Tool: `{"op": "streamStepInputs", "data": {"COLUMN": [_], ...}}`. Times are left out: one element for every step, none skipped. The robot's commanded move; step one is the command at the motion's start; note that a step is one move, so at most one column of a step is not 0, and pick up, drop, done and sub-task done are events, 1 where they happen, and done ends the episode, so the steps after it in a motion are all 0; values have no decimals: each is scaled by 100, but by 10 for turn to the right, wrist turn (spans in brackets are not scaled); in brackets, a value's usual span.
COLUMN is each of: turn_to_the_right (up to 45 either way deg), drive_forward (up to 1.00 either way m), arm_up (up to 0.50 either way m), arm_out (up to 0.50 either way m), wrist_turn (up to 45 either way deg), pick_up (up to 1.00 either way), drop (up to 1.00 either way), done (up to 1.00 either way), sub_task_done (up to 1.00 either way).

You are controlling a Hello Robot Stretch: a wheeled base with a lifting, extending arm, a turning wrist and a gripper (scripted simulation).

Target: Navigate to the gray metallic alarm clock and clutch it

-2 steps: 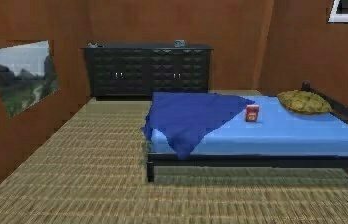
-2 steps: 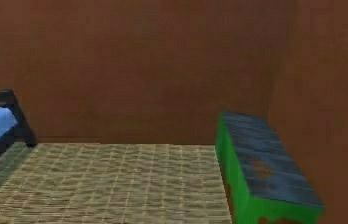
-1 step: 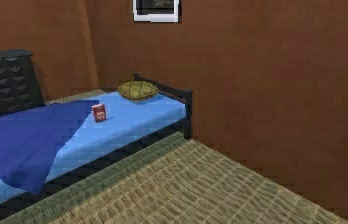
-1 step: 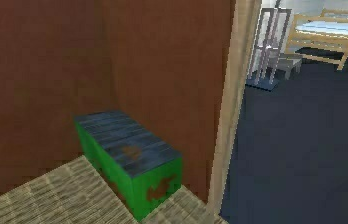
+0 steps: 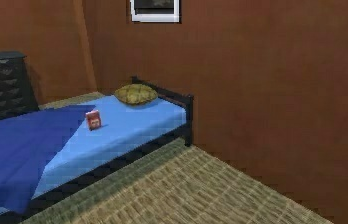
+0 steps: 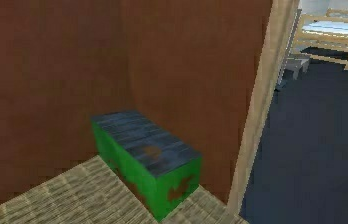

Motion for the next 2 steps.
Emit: {"op": "streamStepInputs", "data": {"turn_to_the_right": [-450, -300], "drive_forward": [0, 0], "arm_up": [0, 0], "arm_out": [0, 0], "wrist_turn": [0, 0], "pick_up": [0, 0], "drop": [0, 0], "done": [0, 0], "sub_task_done": [0, 0]}}
